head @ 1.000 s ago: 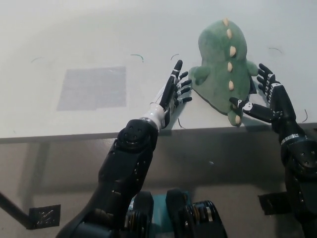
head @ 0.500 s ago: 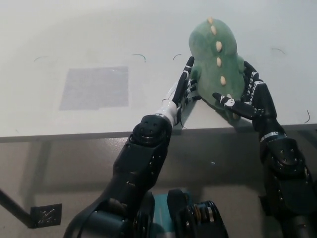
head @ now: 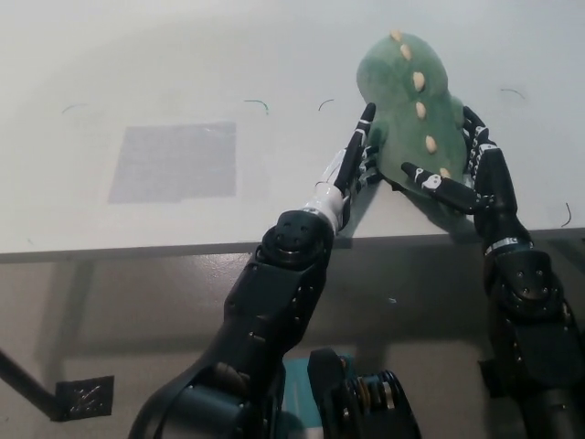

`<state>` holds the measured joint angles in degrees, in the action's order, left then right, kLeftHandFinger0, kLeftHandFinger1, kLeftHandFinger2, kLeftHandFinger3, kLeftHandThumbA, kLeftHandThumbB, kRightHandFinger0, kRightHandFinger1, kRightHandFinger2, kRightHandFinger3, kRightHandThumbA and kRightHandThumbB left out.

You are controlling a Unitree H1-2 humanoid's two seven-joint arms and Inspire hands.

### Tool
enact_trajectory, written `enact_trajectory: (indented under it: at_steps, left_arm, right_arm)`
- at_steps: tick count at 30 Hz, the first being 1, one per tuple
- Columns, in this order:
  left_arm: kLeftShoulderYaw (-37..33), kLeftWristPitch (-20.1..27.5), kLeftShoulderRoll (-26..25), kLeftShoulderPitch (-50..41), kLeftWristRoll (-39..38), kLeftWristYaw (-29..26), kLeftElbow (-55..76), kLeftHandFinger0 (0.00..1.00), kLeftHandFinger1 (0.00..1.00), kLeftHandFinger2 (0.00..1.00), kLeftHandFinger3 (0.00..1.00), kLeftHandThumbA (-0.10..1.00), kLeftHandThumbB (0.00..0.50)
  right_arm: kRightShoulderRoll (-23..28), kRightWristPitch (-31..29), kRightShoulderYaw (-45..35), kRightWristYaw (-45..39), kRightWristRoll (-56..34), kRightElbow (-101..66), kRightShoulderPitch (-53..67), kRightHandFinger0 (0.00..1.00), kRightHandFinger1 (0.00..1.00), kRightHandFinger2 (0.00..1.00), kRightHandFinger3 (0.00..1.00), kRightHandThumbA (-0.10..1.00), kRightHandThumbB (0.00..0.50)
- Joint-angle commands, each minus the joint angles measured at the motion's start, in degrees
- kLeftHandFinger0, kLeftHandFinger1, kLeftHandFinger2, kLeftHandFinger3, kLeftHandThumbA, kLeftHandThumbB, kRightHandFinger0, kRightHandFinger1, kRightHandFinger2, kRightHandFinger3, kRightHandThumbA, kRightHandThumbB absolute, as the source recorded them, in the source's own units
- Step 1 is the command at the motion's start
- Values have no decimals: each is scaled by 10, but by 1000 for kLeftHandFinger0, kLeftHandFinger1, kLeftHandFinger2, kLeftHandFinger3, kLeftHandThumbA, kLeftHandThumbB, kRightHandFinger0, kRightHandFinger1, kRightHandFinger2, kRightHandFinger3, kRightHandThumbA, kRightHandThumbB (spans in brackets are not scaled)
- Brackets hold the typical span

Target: Use both hands to pick up a dinasour on the right side and move it to the left side

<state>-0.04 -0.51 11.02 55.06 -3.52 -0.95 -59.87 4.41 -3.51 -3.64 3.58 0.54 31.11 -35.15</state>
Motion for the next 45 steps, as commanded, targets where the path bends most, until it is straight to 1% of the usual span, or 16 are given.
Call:
enact_trajectory:
  at_steps: [1,3,8,12,14,16,19,23,24,28,31,34,36,38,40,45]
  left_arm:
    - [-15,10,38,39,3,22,5,1000,1000,1000,1000,1000,367]
    - [-19,16,32,30,6,29,12,1000,1000,1000,1000,1000,342]
    - [-21,32,26,19,7,34,9,1000,1000,1000,1000,1000,368]
    - [-27,25,20,9,18,21,5,1000,1000,1000,1000,1000,347]
    - [-21,26,20,-10,10,23,19,1000,1000,1000,1000,1000,378]
    - [-21,26,19,-14,8,27,20,1000,1000,1000,1000,1000,412]
    - [-22,21,16,-31,9,26,32,1000,1000,1000,1000,1000,415]
    - [-19,32,12,-51,9,20,27,1000,1000,1000,1000,1000,401]
    - [-16,43,7,-63,7,21,31,1000,1000,1000,1000,1000,356]
    - [-16,47,-4,-81,10,22,34,1000,1000,1000,1000,1000,387]
    - [-11,56,-13,-97,2,28,41,1000,1000,1000,1000,1000,359]
    - [-11,55,-25,-116,4,23,61,1000,1000,1000,1000,1000,399]
    - [-11,51,-27,-125,6,16,77,1000,1000,1000,1000,1000,401]
    - [-11,63,-35,-130,10,11,81,1000,1000,1000,1000,1000,319]
    - [-14,69,-48,-148,22,-3,97,1000,1000,1000,1000,1000,335]
    - [-6,76,-62,-175,21,-17,127,1000,1000,1000,1000,1000,264]
  right_arm:
    - [-14,-40,12,-8,-1,2,-35,1000,1000,1000,1000,1000,98]
    - [-18,-45,18,-11,2,7,-33,1000,1000,1000,1000,1000,65]
    - [-21,-63,21,-17,-4,27,-32,1000,1000,1000,1000,1000,44]
    - [-30,-64,25,-13,-2,38,-29,1000,1000,1000,1000,1000,14]
    - [-40,-85,28,-13,-3,58,-28,1000,1000,1000,1000,1000,0]
    - [-43,-98,28,-15,-5,69,-29,1000,1000,1000,1000,1000,0]
    - [-53,-98,31,-9,0,78,-24,1000,1000,1000,1000,1000,0]
    - [-65,-113,39,2,13,93,-17,1000,1000,1000,1000,1000,0]
    - [-69,-112,48,4,21,99,-13,1000,1000,1000,1000,1000,1]
    - [-77,-114,61,4,21,119,-11,1000,1000,1000,1000,1000,27]
    - [-88,-119,67,2,18,128,-12,1000,1000,1000,1000,1000,0]
    - [-104,-135,77,11,25,147,-17,1000,1000,1000,1000,1000,0]
    - [-108,-130,84,22,35,151,-19,1000,1000,1000,1000,1000,18]
    - [-115,-116,92,31,40,155,-27,1000,1000,1000,1000,1000,20]
    - [-128,-101,102,25,37,152,-28,1000,1000,1000,1000,1000,0]
    - [-153,-93,119,32,40,151,-25,1000,1000,1000,1000,1000,0]
